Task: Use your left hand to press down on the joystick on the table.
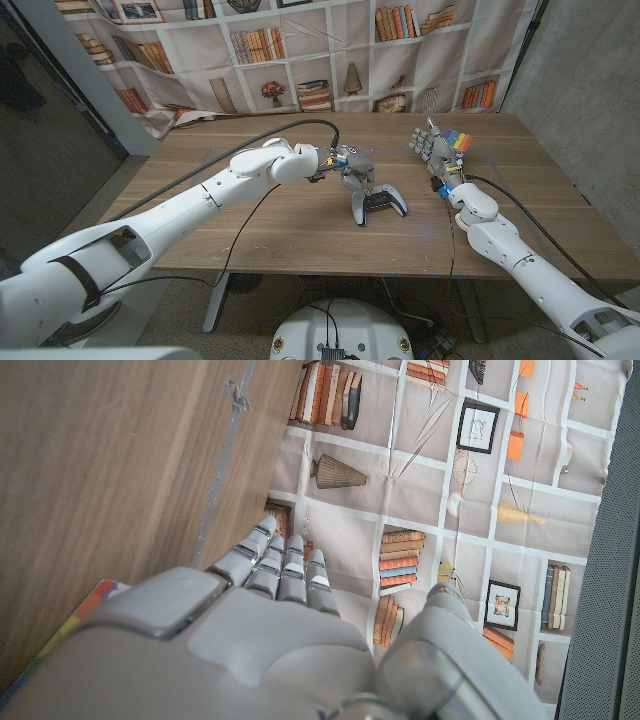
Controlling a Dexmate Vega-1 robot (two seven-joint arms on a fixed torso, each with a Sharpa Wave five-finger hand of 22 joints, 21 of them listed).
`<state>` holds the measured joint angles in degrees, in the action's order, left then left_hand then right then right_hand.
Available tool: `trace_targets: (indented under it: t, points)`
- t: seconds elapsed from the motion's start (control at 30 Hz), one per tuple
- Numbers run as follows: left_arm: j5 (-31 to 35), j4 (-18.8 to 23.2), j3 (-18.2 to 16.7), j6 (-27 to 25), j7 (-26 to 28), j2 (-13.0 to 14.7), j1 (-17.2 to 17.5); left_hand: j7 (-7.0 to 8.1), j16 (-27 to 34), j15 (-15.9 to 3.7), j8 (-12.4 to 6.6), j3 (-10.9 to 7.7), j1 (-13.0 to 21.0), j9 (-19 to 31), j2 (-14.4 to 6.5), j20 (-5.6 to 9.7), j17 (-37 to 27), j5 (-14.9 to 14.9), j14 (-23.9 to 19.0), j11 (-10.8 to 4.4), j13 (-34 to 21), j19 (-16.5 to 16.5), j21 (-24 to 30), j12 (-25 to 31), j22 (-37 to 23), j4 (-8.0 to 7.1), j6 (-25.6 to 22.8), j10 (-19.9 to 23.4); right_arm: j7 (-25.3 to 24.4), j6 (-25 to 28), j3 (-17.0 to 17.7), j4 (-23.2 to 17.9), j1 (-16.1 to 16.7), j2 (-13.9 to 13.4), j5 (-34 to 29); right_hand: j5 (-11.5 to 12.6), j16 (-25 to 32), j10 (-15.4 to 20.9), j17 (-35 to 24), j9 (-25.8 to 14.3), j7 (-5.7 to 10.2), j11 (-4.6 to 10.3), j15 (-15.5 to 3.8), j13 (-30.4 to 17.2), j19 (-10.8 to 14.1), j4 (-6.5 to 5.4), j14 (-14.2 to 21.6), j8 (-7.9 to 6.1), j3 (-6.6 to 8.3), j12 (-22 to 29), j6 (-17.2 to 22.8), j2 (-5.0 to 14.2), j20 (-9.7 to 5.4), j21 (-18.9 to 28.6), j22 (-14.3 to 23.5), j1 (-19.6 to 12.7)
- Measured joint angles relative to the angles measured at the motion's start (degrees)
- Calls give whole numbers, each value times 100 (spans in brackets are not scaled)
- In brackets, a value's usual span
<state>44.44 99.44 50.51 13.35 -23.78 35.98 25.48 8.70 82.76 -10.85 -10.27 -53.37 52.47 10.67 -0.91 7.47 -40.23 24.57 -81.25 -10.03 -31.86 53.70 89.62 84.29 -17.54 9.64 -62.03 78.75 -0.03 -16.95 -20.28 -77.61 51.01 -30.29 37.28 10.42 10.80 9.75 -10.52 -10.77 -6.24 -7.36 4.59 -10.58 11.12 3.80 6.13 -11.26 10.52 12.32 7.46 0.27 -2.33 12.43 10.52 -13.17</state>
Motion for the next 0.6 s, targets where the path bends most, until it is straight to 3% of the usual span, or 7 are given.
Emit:
trace_targets:
  t: [0.27, 0.6]
  points:
    - [-32, -23, 4, 12, -10, -3, -4, -82, 0, 0, -37, -16, -17, -2, -17, 0, 0, 0, 0, 0, 58, 0, 0, 0, -4, 16, -165, 0, -5, 5, -1, 0, 4, 0, 0, 0, 0, 0, 0, 0, 0, 0, -9, 0, 0, 0, -9, 0, 0, 0, 0, 0, 0, -36, 0, 0]
    - [-39, -52, 18, 12, -21, -3, -5, -51, 0, 0, -40, -40, -17, 3, -17, 0, -14, 0, 0, 0, 62, 0, 0, 0, -14, -9, -196, 0, 1, 5, -11, 25, 0, 16, 0, 0, 0, 0, 0, 0, 0, 0, -9, 0, 0, 0, -9, 0, 0, 0, 0, 0, 0, -34, 0, 0]
